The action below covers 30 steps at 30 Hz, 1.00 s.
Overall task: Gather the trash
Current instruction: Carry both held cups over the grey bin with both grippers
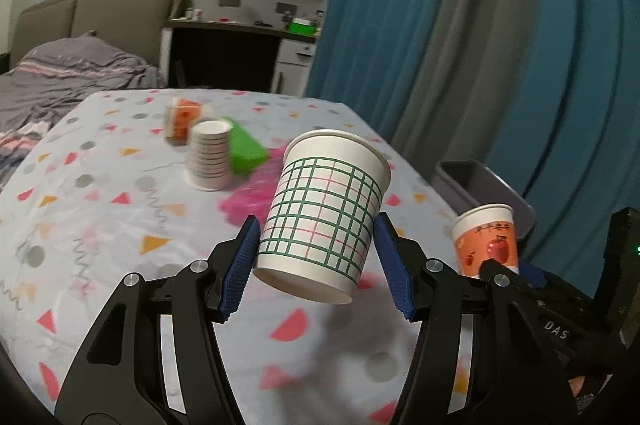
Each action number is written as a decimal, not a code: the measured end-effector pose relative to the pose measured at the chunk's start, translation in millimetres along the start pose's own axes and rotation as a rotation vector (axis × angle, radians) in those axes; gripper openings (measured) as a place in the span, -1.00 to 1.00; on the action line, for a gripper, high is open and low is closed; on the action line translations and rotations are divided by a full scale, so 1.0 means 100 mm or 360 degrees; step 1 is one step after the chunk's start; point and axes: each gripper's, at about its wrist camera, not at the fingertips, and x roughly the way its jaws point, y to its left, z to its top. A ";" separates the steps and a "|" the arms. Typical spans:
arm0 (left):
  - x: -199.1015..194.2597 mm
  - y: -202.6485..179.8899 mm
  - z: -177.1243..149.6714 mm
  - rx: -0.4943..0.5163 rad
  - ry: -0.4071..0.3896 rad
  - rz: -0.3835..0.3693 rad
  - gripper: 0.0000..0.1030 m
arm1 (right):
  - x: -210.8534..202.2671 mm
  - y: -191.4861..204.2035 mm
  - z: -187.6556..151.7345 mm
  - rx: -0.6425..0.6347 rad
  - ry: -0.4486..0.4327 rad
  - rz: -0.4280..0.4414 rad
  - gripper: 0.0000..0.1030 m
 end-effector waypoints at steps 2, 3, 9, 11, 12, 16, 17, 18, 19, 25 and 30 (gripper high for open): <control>0.07 -0.17 0.04 0.0037 0.0009 -0.0035 0.12 | -0.05 -0.11 0.04 0.0020 -0.0024 -0.0017 0.20; 0.10 -0.23 0.06 0.0048 0.0011 -0.0050 0.12 | -0.07 -0.15 0.05 0.0026 -0.0033 -0.0026 0.20; 0.43 -0.72 0.21 0.0123 0.0027 -0.0201 0.12 | -0.15 -0.60 0.25 0.0085 -0.0122 -0.0156 0.20; 0.55 -0.90 0.27 0.0148 0.0027 -0.0245 0.12 | -0.18 -0.75 0.33 0.0097 -0.0158 -0.0214 0.20; 0.64 -1.01 0.31 0.0160 0.0028 -0.0277 0.12 | -0.18 -0.83 0.36 0.0102 -0.0175 -0.0243 0.20; 0.95 -1.36 0.45 0.0181 0.0046 -0.0380 0.12 | -0.15 -1.13 0.48 0.0131 -0.0212 -0.0350 0.20; 1.06 -1.48 0.48 0.0194 0.0056 -0.0409 0.12 | -0.13 -1.19 0.49 0.0140 -0.0215 -0.0364 0.20; 1.14 -1.57 0.49 0.0207 0.0062 -0.0424 0.12 | -0.11 -1.27 0.52 0.0149 -0.0217 -0.0388 0.20; 1.21 -1.63 0.51 0.0219 0.0069 -0.0442 0.12 | -0.08 -1.34 0.54 0.0158 -0.0218 -0.0409 0.20; 1.77 -2.05 0.56 0.0258 0.0154 -0.0526 0.12 | 0.08 -1.66 0.61 0.0211 -0.0198 -0.0489 0.20; 2.12 -2.26 0.54 0.0257 0.0225 -0.0551 0.12 | 0.23 -1.84 0.64 0.0251 -0.0159 -0.0523 0.20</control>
